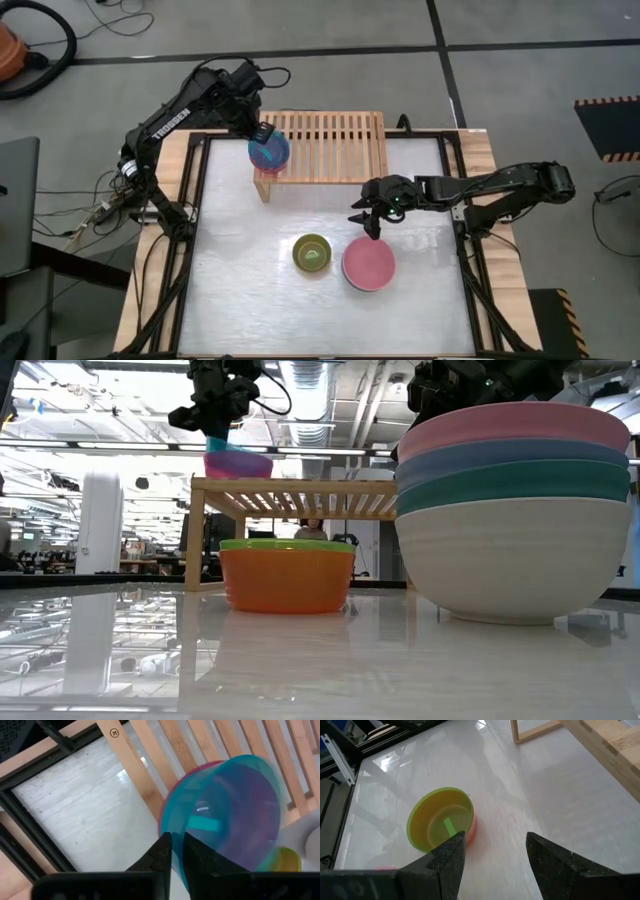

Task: Place and stack bowls onto a shelf
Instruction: Stack the blue bowl on top of the pink bowl on the shelf, then stack the green bowl on top of the blue bowl on the shelf

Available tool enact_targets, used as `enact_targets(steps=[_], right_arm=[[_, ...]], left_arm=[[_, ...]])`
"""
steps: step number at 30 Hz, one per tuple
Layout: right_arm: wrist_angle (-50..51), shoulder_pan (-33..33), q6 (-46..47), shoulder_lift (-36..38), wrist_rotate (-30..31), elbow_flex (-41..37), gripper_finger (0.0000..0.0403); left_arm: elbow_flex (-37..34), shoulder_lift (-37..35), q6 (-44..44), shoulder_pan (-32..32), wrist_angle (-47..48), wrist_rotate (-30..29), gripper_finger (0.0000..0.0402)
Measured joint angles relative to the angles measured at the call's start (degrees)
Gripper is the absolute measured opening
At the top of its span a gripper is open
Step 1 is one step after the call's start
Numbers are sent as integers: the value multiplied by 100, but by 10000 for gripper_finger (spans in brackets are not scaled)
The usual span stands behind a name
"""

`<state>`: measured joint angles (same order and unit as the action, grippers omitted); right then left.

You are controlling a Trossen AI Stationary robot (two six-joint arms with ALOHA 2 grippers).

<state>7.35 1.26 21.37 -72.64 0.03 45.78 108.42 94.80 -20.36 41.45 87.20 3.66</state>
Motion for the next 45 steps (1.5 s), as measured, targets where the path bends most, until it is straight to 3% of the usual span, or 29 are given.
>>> enact_targets(steps=[9,13,18,21,23,26,31,41,45], right_arm=[[0,0,0,0,0,0,234],[0,0,2,0,0,0,234],[21,-5,19,0,-2,0,234],[61,-29,17,1,-2,0,234],[61,-48,17,0,-2,0,234],[61,-31,15,0,-4,0,234],[81,4,11,2,-4,0,234],[389,-90,0,2,-7,0,234],[636,-196,-32,2,-7,0,234]], left_arm=[[0,0,2,-57,-76,-135,137],[144,0,23,-52,-75,-101,165],[597,-254,107,-221,-116,1051,161],[710,-555,165,-846,-222,1334,150],[691,-711,390,-1525,-332,1082,144],[677,-735,555,-2761,-429,203,140],[675,-197,-125,-4282,-622,-1316,139],[595,1035,-1664,-4924,-512,-1743,176],[-306,765,-2633,-5319,-1211,-1958,194]])
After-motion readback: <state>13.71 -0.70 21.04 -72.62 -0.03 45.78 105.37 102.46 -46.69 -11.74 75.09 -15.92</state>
